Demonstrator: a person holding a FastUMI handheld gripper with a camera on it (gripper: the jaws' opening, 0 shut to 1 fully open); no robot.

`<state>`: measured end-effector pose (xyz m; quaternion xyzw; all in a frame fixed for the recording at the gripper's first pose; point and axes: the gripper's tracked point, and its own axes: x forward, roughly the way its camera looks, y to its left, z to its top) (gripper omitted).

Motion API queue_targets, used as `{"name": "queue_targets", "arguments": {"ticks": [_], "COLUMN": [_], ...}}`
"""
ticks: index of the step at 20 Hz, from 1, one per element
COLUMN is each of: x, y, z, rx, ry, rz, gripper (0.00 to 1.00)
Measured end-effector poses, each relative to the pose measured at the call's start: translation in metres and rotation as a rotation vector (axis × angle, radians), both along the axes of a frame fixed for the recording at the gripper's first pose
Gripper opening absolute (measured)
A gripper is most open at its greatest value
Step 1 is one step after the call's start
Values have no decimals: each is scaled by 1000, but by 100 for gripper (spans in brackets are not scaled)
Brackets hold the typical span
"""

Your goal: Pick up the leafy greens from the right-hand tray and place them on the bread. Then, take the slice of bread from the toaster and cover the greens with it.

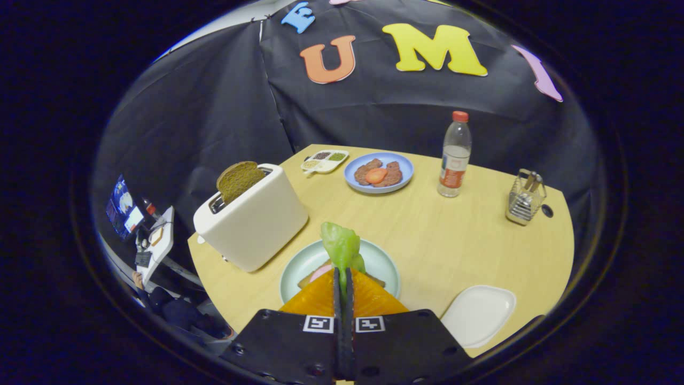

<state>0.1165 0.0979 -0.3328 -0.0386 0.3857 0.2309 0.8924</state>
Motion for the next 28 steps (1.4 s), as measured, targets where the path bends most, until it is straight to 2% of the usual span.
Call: {"name": "queue_targets", "arguments": {"ticks": [5, 9, 11, 13, 18, 24, 28], "x": [6, 10, 8, 7, 10, 15, 15], "y": [34, 17, 19, 17, 14, 17, 36], "z": [-40, -64, -70, -68, -67, -41, 24], "rx": [12, -161, -204, -239, -293, -284, -233], "ry": [85, 54, 51, 32, -21, -94, -200], "rz": [-59, -91, -77, -60, -46, -53, -57], "gripper": [0, 1, 10, 25, 97, 97, 97]}}
